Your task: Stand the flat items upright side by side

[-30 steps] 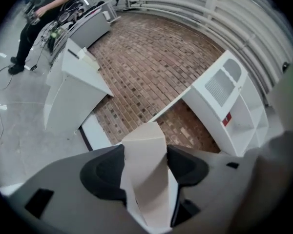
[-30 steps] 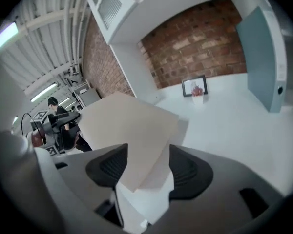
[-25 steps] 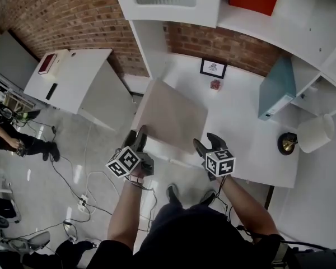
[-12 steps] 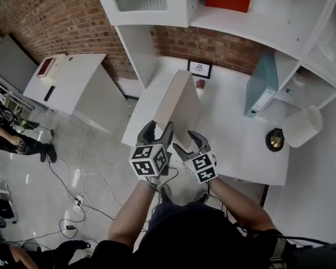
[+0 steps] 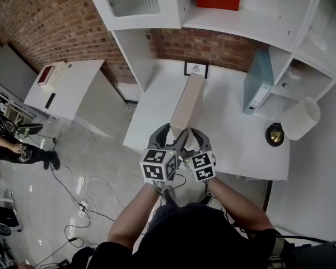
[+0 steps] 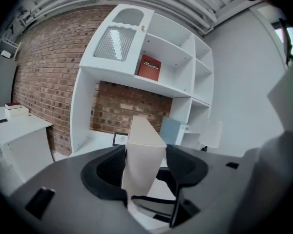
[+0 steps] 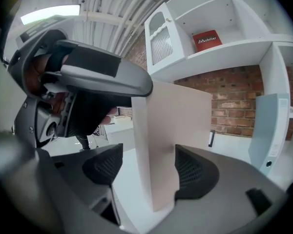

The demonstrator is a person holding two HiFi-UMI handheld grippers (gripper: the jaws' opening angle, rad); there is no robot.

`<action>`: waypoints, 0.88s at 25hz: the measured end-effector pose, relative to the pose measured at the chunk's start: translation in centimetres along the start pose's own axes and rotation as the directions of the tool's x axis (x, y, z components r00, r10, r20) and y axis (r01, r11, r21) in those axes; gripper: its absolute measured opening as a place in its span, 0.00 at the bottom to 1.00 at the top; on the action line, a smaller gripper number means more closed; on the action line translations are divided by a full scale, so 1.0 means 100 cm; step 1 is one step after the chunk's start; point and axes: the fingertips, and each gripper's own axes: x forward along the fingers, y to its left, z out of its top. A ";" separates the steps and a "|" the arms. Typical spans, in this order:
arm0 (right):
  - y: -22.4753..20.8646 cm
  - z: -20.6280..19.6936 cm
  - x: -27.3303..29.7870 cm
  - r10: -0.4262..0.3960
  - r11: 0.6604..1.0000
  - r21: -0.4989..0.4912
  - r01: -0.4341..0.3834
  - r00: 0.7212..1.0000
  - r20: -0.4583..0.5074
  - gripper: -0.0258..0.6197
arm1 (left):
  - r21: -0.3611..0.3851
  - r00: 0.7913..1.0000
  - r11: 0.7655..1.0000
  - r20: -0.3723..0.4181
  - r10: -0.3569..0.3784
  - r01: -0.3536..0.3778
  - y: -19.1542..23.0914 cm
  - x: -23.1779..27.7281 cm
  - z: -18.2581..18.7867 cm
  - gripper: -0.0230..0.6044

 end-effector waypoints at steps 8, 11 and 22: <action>0.001 0.000 0.000 -0.144 0.989 0.029 0.144 0.989 -0.014 0.56 | -0.025 0.984 0.986 0.070 -0.165 0.168 0.016 -0.031 0.006 0.45; -0.002 -0.001 0.004 -0.218 0.974 0.060 0.219 0.976 -0.028 0.59 | -0.047 0.984 0.987 0.092 -0.151 0.155 0.043 -0.040 0.006 0.45; -0.018 -0.008 0.041 -0.444 0.886 0.087 0.456 0.887 -0.122 0.68 | -0.082 0.983 0.980 0.051 -0.175 0.179 0.126 -0.054 -0.007 0.45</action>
